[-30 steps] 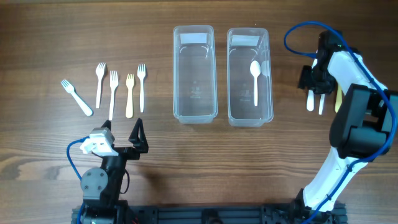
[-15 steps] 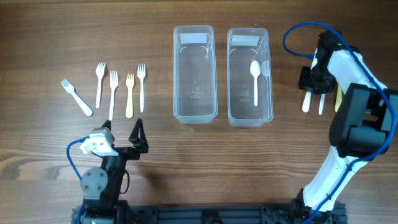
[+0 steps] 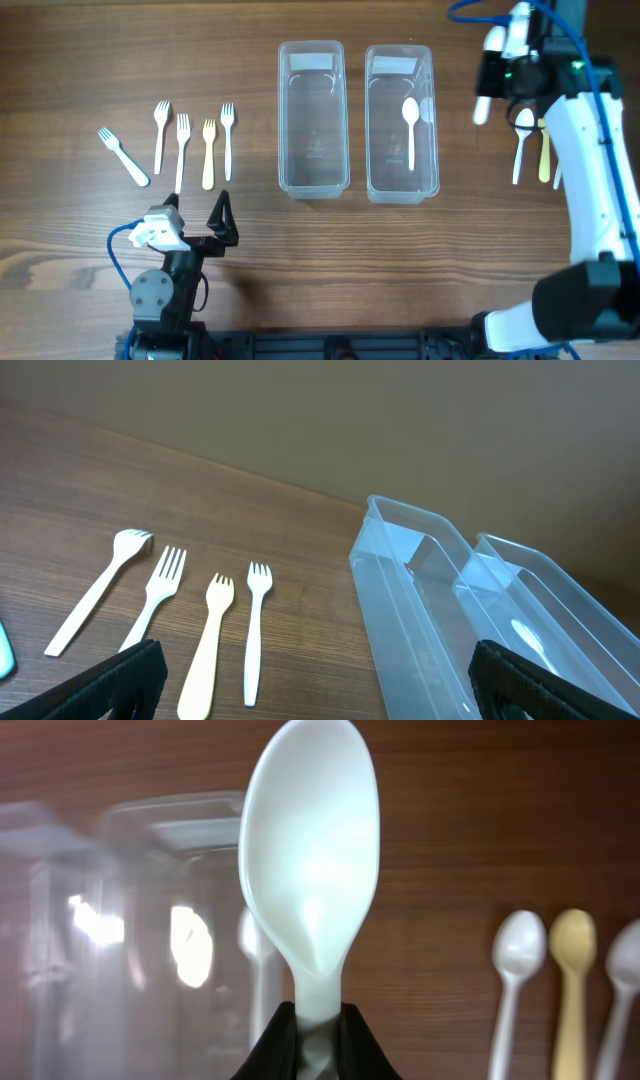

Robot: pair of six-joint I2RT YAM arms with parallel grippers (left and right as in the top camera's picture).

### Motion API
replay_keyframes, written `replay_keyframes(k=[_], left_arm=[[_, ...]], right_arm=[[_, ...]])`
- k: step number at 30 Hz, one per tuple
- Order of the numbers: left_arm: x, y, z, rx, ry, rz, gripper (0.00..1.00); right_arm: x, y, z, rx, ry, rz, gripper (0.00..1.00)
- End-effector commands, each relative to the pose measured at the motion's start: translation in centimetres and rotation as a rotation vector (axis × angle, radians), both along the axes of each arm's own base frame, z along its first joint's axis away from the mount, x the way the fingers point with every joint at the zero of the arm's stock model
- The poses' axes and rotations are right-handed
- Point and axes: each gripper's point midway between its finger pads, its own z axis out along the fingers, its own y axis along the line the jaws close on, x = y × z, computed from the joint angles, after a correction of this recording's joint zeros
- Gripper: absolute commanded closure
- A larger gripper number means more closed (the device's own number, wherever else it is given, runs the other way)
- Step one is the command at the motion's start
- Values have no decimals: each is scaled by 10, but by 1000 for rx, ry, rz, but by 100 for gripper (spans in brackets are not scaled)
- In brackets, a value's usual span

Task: Pack container
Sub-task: 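Place the second white spoon into the right container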

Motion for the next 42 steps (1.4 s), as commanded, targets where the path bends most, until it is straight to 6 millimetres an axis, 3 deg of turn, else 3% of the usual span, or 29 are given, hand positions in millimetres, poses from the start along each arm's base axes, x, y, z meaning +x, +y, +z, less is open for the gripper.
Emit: replay_keyframes(k=[1, 5, 7, 15, 19, 22, 24, 26, 30, 32, 34, 36, 38, 42], left_arm=[[0, -2, -2, 13, -2, -13, 0], [0, -2, -2, 13, -2, -13, 0], [0, -2, -2, 13, -2, -13, 0], [0, -2, -2, 13, -2, -13, 0], [0, -2, -2, 13, -2, -13, 0], [0, -2, -2, 13, -2, -13, 0], [0, -2, -2, 13, -2, -13, 0], [0, -2, -2, 12, -1, -13, 0], [0, -2, -2, 13, -2, -13, 0], [0, -2, -2, 13, -2, -13, 0], [0, -2, -2, 13, -2, -13, 0], [0, -2, -2, 13, -2, -13, 0], [0, -2, -2, 12, -1, -13, 0], [0, -2, -2, 13, -2, -13, 0]], right_arm=[[-3, 47, 0, 58, 10, 64, 96], [-1, 86, -16, 62, 38, 122, 96], [0, 104, -50, 59, 119, 143, 96], [2, 111, -144, 24, 328, 142, 96], [0, 111, -151, 24, 347, 143, 93], [2, 111, -143, 22, 333, 153, 51], [3, 111, -135, 23, 323, 153, 48], [6, 112, -113, 28, 292, 154, 47], [13, 109, -49, 34, 164, 150, 48], [16, 99, -6, 36, 70, 128, 48], [15, 75, 26, -3, -8, 63, 48], [9, 40, 45, -65, -44, -26, 47], [-1, -1, 42, -164, -2, -80, 40], [-13, -50, 10, -213, 98, -167, 43]])
